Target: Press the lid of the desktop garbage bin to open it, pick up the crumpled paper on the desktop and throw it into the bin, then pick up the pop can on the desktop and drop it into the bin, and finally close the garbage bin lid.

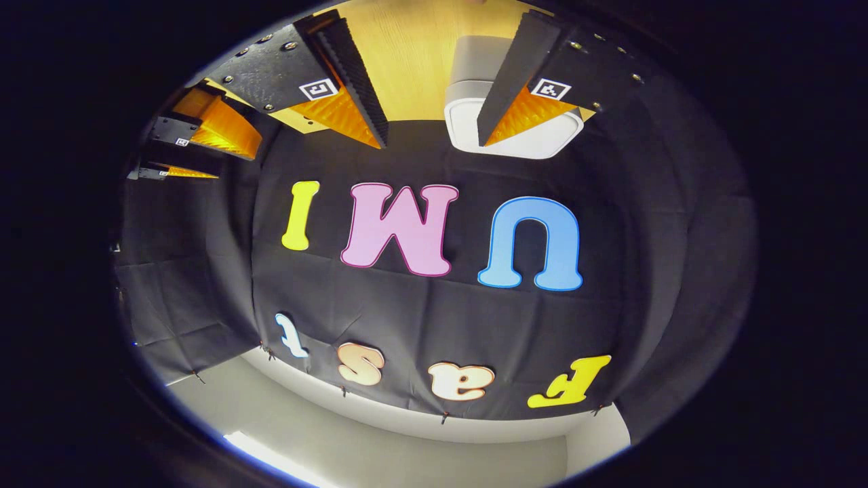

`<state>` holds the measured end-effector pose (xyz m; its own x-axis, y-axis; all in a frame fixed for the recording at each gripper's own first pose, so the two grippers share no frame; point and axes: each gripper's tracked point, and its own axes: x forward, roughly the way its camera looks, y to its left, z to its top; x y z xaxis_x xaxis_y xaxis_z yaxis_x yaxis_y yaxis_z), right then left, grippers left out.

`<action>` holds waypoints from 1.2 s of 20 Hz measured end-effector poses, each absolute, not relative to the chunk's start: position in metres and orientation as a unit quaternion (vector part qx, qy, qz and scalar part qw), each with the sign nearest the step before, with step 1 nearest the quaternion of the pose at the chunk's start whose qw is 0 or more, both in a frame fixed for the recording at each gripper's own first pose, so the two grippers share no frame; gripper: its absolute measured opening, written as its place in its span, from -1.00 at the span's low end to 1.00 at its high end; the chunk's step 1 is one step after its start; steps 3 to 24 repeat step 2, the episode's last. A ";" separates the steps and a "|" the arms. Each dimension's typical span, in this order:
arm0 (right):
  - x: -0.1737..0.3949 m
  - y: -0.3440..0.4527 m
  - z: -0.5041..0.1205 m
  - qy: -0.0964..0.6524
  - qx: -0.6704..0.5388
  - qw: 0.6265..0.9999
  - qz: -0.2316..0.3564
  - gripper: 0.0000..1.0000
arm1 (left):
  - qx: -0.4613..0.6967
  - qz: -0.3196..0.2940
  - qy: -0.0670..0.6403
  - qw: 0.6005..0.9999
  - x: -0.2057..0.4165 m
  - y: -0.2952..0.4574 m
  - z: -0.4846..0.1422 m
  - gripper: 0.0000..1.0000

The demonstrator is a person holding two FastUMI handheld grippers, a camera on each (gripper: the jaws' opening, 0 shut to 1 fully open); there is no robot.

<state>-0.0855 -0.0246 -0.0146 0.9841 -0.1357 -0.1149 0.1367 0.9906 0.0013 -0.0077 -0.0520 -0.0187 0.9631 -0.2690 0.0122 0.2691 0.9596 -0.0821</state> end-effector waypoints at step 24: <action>-0.086 -0.027 -0.015 0.058 0.003 0.996 -0.073 0.95 | -0.044 -0.140 -0.003 0.989 -0.008 -0.055 -0.017 0.76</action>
